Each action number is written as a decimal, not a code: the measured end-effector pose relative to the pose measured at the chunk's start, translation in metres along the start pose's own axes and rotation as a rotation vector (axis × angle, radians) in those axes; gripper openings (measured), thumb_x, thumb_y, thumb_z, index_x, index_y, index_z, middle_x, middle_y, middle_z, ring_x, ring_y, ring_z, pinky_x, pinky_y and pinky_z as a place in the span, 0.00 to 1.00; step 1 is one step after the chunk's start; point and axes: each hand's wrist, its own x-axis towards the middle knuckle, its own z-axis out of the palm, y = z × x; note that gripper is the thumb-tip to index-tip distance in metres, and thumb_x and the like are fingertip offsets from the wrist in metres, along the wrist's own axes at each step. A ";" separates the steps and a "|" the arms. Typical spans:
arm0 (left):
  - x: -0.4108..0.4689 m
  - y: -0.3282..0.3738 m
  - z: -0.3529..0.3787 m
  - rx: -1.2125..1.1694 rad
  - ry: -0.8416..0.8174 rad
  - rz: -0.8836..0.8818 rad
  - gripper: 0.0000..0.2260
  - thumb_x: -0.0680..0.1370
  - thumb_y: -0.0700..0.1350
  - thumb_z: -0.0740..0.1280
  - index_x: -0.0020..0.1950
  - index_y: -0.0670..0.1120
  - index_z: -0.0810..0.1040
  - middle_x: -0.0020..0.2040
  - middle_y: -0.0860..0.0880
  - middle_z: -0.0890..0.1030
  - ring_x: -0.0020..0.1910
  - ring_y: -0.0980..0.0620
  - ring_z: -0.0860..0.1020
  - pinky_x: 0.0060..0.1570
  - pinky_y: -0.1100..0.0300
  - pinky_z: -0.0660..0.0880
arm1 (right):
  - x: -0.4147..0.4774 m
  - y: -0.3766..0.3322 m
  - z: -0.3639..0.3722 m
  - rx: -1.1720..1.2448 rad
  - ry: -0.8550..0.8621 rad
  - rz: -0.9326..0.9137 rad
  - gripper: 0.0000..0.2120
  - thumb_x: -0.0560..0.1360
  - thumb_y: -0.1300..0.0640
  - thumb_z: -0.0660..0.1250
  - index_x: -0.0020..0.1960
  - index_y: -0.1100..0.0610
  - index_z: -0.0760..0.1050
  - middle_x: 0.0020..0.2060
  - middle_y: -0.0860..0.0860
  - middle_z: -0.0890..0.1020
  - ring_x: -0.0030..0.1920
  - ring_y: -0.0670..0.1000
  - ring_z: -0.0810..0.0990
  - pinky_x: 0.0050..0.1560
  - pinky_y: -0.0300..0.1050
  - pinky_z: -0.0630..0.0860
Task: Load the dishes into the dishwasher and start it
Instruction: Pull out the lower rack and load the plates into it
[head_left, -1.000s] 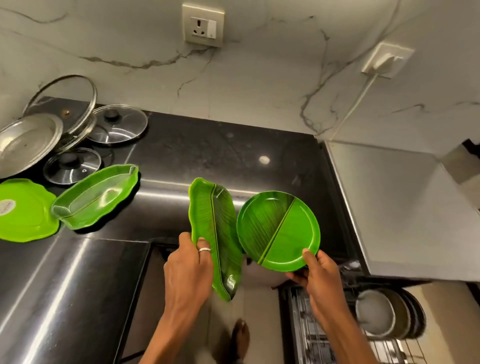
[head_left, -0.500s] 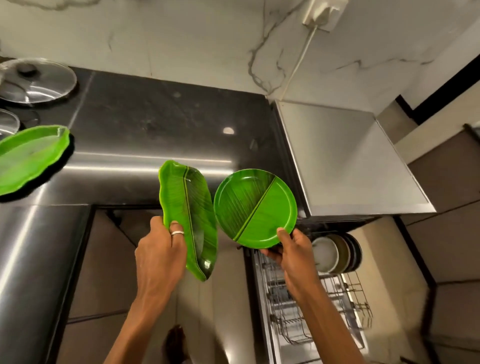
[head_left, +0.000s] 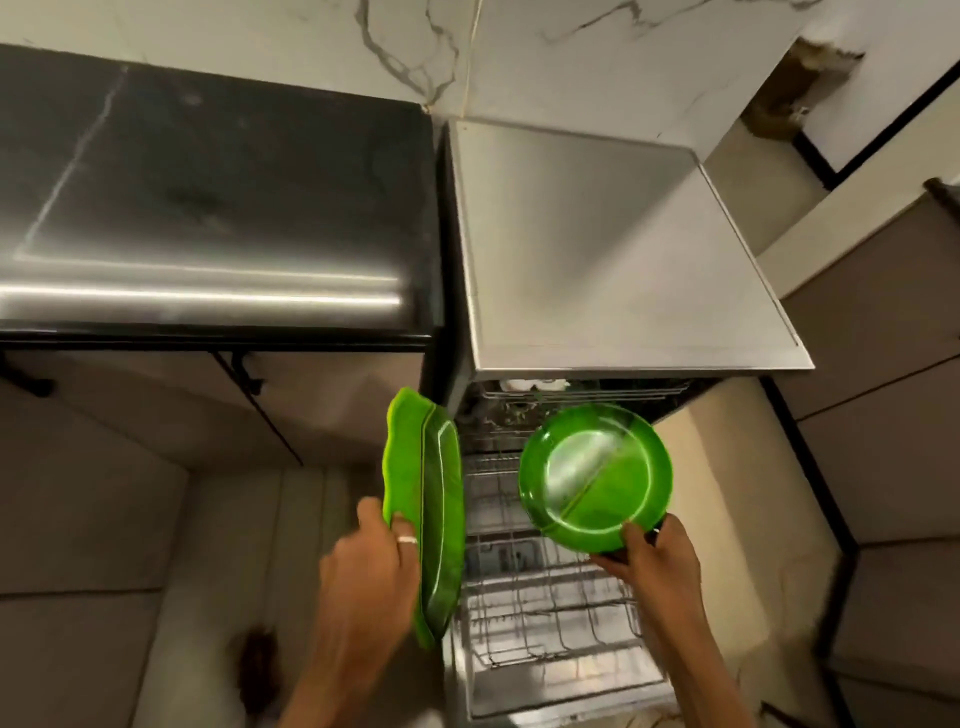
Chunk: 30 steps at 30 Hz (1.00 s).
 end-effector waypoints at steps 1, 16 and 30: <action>-0.004 0.012 0.031 0.002 -0.010 -0.009 0.07 0.84 0.48 0.56 0.47 0.48 0.63 0.30 0.55 0.67 0.43 0.37 0.81 0.38 0.52 0.62 | 0.019 0.014 -0.020 -0.074 0.003 0.010 0.10 0.81 0.66 0.62 0.62 0.62 0.70 0.56 0.62 0.80 0.48 0.60 0.86 0.36 0.49 0.84; 0.117 0.010 0.388 0.125 -0.129 -0.261 0.07 0.83 0.46 0.58 0.56 0.42 0.66 0.51 0.40 0.82 0.51 0.37 0.82 0.42 0.52 0.70 | 0.303 0.197 -0.004 -0.844 -0.074 -0.218 0.15 0.78 0.63 0.66 0.62 0.67 0.71 0.49 0.66 0.83 0.50 0.67 0.82 0.41 0.44 0.68; 0.150 -0.033 0.474 0.231 -0.096 -0.258 0.13 0.84 0.47 0.56 0.60 0.38 0.69 0.52 0.38 0.83 0.51 0.37 0.81 0.40 0.54 0.68 | 0.395 0.272 0.072 -1.167 -0.146 -0.381 0.18 0.83 0.56 0.60 0.67 0.66 0.69 0.56 0.62 0.81 0.54 0.62 0.82 0.49 0.53 0.78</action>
